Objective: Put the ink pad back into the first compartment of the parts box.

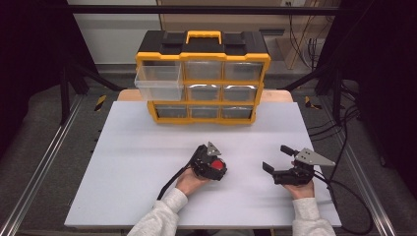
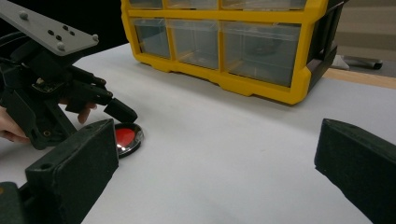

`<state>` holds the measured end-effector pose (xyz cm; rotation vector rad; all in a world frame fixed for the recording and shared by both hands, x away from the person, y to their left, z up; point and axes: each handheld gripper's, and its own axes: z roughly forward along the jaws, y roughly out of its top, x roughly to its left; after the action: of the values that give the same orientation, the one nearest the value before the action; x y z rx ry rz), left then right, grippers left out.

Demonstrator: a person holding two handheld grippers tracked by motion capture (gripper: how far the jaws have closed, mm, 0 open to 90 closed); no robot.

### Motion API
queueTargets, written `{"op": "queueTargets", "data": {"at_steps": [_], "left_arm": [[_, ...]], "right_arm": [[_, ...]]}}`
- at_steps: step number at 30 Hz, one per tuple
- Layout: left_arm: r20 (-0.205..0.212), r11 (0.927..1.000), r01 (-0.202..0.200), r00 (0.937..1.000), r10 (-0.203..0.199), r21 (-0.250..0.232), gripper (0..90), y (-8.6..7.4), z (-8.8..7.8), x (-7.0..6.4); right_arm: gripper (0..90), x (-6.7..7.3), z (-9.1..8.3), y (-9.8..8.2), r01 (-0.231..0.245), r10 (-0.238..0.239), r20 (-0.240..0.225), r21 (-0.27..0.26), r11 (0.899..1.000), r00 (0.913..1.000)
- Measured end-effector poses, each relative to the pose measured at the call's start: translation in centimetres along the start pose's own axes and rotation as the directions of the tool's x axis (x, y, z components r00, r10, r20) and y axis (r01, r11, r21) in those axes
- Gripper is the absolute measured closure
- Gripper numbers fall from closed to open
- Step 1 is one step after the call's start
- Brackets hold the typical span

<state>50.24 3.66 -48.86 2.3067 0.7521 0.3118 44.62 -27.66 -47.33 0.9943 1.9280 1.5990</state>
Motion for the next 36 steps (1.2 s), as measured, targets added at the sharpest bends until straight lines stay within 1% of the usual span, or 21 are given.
{"op": "queueTargets", "data": {"at_steps": [2,4,20,23,30,36], "left_arm": [[0.001,1.0000,0.002,1.0000,-0.002,-0.001,27.9,0.0,0.0,-0.1],[-0.002,0.9999,-0.007,1.0000,0.007,0.010,28.9,0.1,0.0,-0.1],[-0.005,1.0000,0.000,1.0000,0.000,0.009,29.4,0.2,-0.1,-0.1],[-0.001,1.0000,0.005,1.0000,-0.005,-0.002,29.5,0.3,-0.3,-0.1],[0.000,1.0000,0.007,1.0000,-0.007,-0.007,29.5,0.4,-0.9,0.0],[-0.001,0.9998,0.005,1.0000,-0.005,-0.017,29.5,0.5,-1.7,0.1]], "right_arm": [[0.2,0.0,0.0,0.0,0.000,0.000,0.001,0.000,1.000,1.0000],[0.2,0.0,0.0,0.0,0.000,0.000,0.000,-0.001,1.000,1.0000],[0.2,0.0,0.0,0.0,0.002,-0.002,0.001,-0.004,1.000,1.0000],[0.2,0.0,0.0,0.0,0.001,-0.001,0.002,-0.004,1.000,1.0000],[0.2,0.0,0.0,0.0,-0.001,0.001,0.001,-0.003,1.000,1.0000],[0.2,0.0,0.0,0.0,-0.003,0.003,0.000,-0.001,1.000,1.0000]]}}
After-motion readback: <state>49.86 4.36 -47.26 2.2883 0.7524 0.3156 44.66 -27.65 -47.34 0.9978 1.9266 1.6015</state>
